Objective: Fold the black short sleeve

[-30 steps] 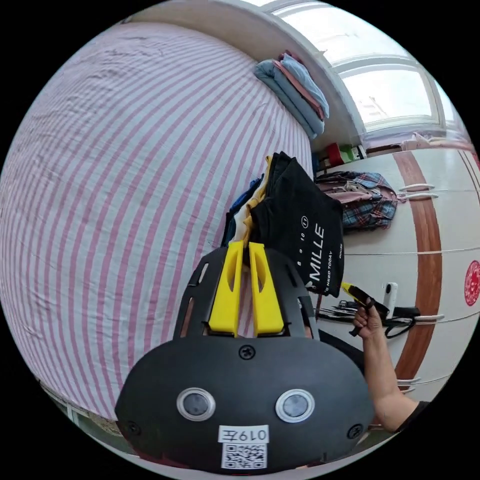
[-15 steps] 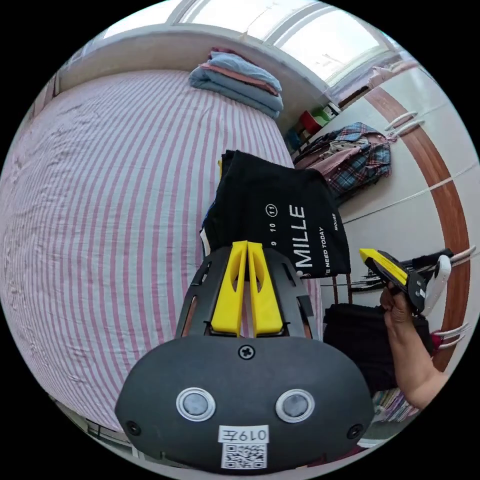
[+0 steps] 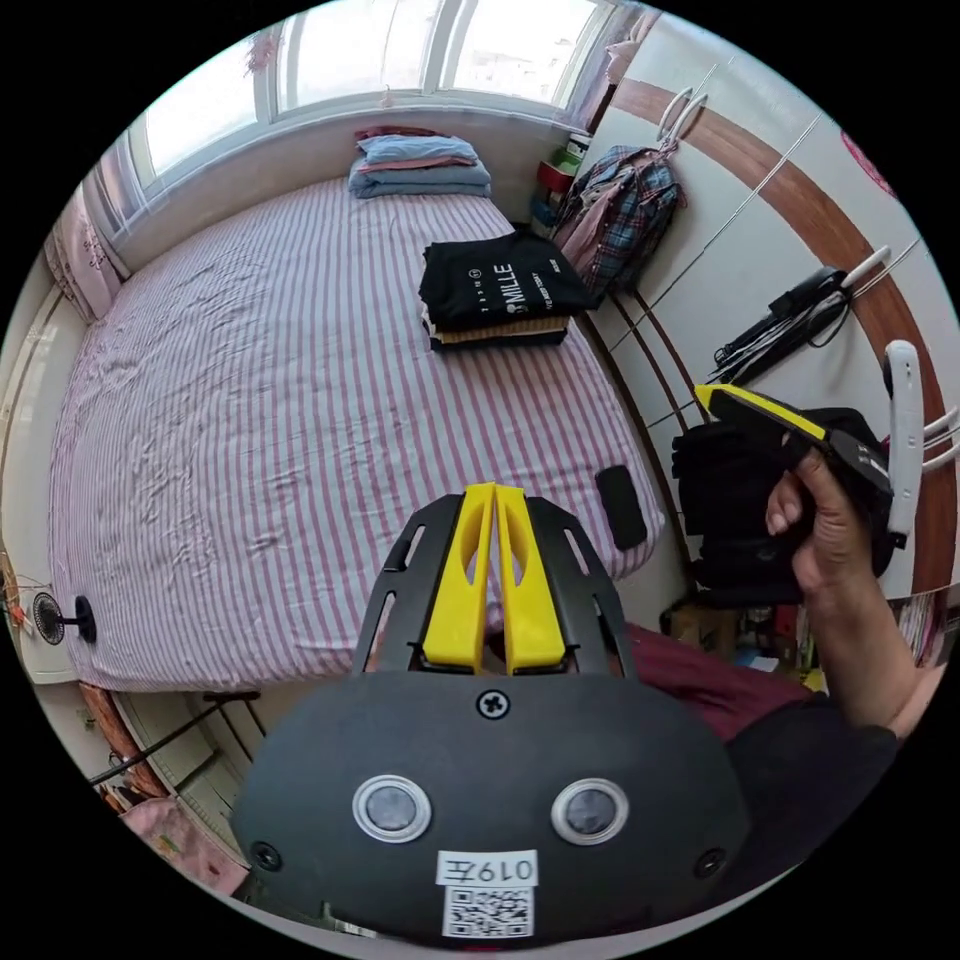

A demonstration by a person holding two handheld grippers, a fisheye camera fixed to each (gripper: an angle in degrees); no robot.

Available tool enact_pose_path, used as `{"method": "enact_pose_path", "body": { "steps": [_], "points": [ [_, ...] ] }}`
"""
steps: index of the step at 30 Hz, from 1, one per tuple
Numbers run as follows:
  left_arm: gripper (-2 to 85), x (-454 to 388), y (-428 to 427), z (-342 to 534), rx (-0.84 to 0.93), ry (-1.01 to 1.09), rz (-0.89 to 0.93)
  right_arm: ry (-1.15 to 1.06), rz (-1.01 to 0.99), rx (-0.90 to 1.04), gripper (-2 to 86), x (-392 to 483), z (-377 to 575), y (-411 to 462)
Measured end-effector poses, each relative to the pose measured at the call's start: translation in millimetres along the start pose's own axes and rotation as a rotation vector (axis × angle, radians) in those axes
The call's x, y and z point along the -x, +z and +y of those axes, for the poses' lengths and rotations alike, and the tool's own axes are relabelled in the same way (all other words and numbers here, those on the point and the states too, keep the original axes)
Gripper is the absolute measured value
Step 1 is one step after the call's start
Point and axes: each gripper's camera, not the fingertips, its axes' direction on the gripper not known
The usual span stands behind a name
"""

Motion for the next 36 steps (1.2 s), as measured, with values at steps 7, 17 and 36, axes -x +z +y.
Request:
{"method": "enact_pose_path", "body": {
  "steps": [7,17,36],
  "points": [
    [0.6,40.2,-88.2,104.9,-0.130,-0.019,0.011,-0.010,-0.045,-0.103,-0.9,46.8,94.9,-25.3],
    [0.7,97.0,-158.3,273.1,-0.060,-0.101,0.049,-0.255,-0.162,-0.107,-0.7,177.1,167.2,-17.8],
    [0.8,254.0,-350.9,476.7,-0.222,-0.741,-0.132,-0.807,-0.560,-0.010,-0.7,455.9,136.6,73.1]
  ]
}}
